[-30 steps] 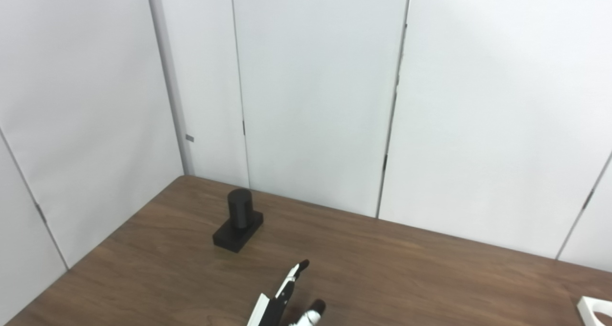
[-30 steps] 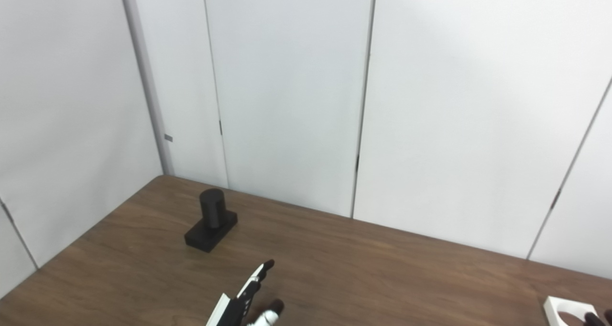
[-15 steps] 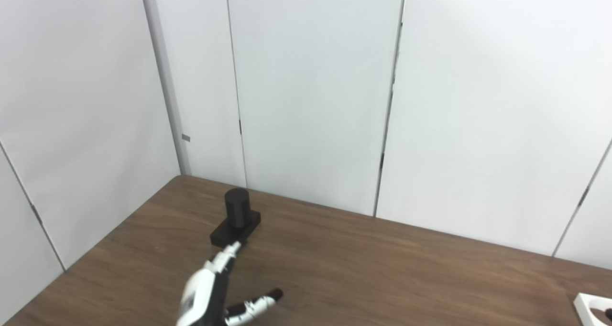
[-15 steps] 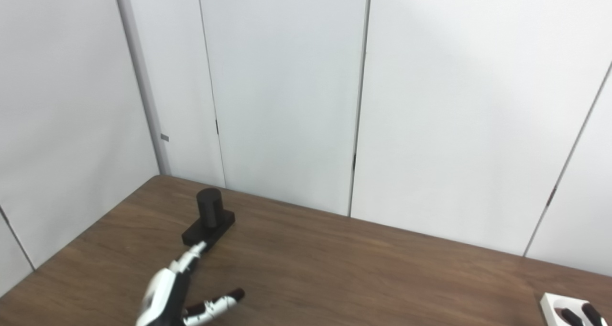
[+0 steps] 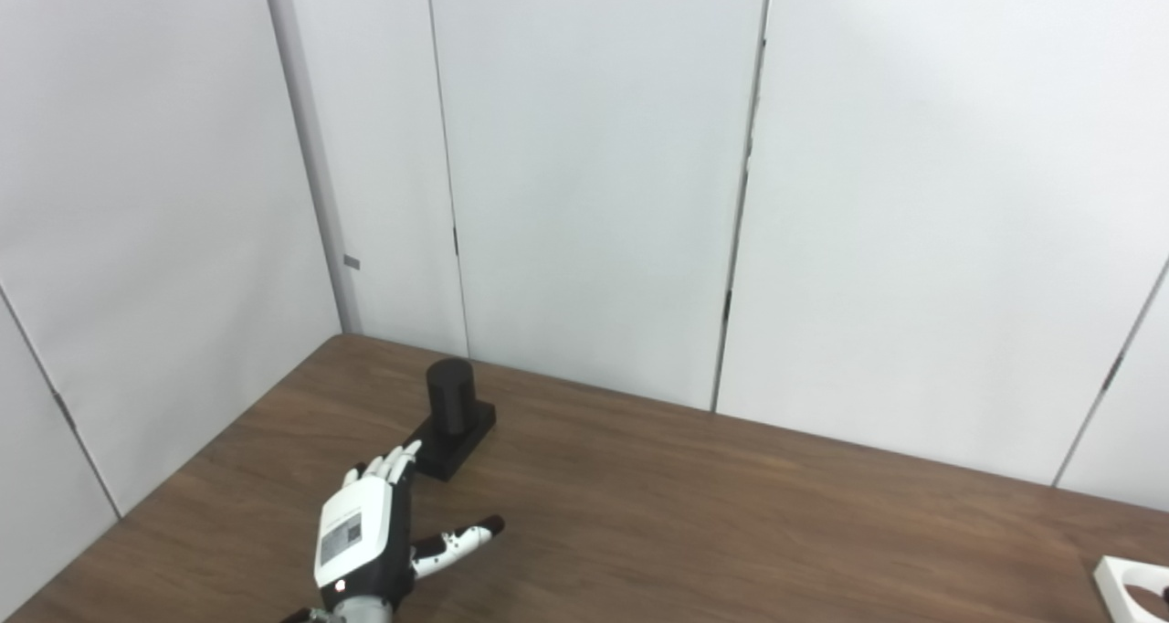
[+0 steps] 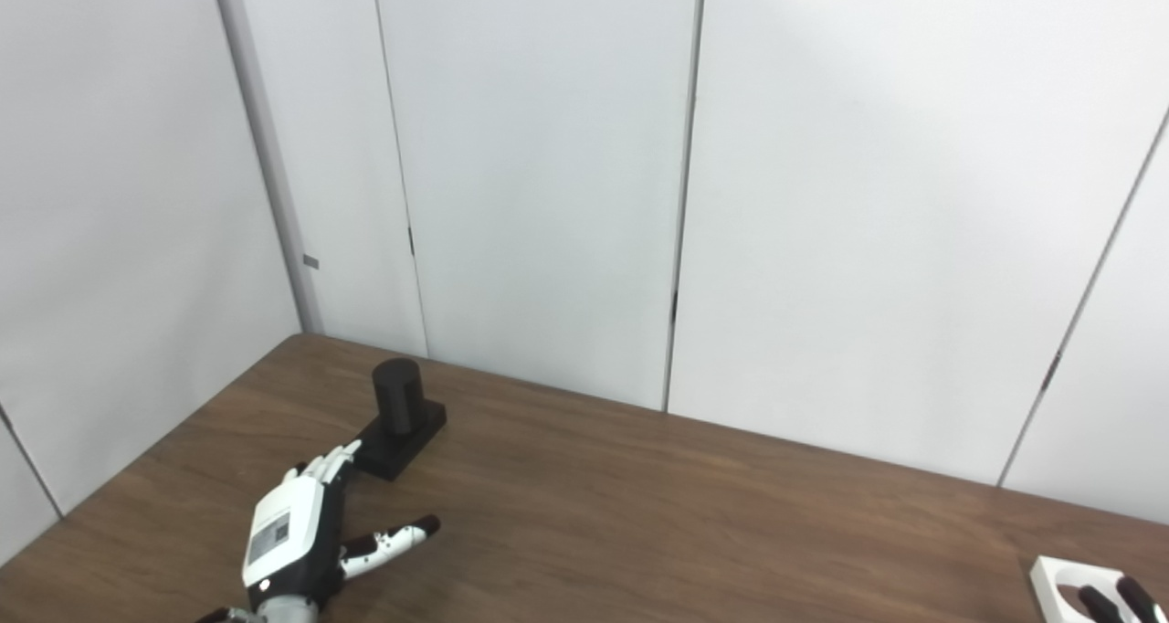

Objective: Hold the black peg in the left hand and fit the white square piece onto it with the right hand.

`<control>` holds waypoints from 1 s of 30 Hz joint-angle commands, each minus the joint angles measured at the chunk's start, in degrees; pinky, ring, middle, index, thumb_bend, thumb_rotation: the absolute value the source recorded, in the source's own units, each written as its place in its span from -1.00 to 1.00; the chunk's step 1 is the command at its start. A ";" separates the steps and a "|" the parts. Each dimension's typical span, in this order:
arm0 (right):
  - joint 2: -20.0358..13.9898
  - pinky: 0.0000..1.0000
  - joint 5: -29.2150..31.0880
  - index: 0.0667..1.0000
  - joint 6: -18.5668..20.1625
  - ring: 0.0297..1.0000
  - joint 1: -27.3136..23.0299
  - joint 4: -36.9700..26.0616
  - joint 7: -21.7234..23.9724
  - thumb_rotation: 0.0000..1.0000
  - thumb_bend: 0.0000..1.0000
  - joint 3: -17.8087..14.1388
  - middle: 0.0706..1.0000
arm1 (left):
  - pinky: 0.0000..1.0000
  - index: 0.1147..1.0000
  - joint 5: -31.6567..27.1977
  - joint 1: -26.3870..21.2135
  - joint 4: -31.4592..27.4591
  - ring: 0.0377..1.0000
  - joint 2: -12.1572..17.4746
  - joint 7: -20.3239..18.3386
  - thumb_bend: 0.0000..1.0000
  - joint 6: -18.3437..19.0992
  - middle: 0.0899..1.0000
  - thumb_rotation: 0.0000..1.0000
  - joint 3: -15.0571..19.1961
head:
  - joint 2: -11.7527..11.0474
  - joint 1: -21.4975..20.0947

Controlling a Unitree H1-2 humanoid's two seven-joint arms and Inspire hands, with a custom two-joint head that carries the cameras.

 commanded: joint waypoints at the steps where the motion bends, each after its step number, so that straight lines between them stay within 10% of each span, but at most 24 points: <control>1: 2.94 0.99 0.03 0.90 -0.14 0.89 5.12 6.84 -0.33 1.00 0.48 1.13 0.78 | 0.99 0.74 1.72 -3.72 -0.07 0.86 1.89 2.02 0.90 0.97 0.82 0.18 -0.12 | -0.02 0.01; 30: 3.14 0.74 -0.22 0.84 0.57 0.78 6.22 4.95 -0.35 0.98 0.56 1.19 0.71 | 0.97 0.72 -0.01 -13.90 12.99 0.87 6.20 6.13 0.89 6.49 0.83 0.19 -2.18 | 1.03 -0.37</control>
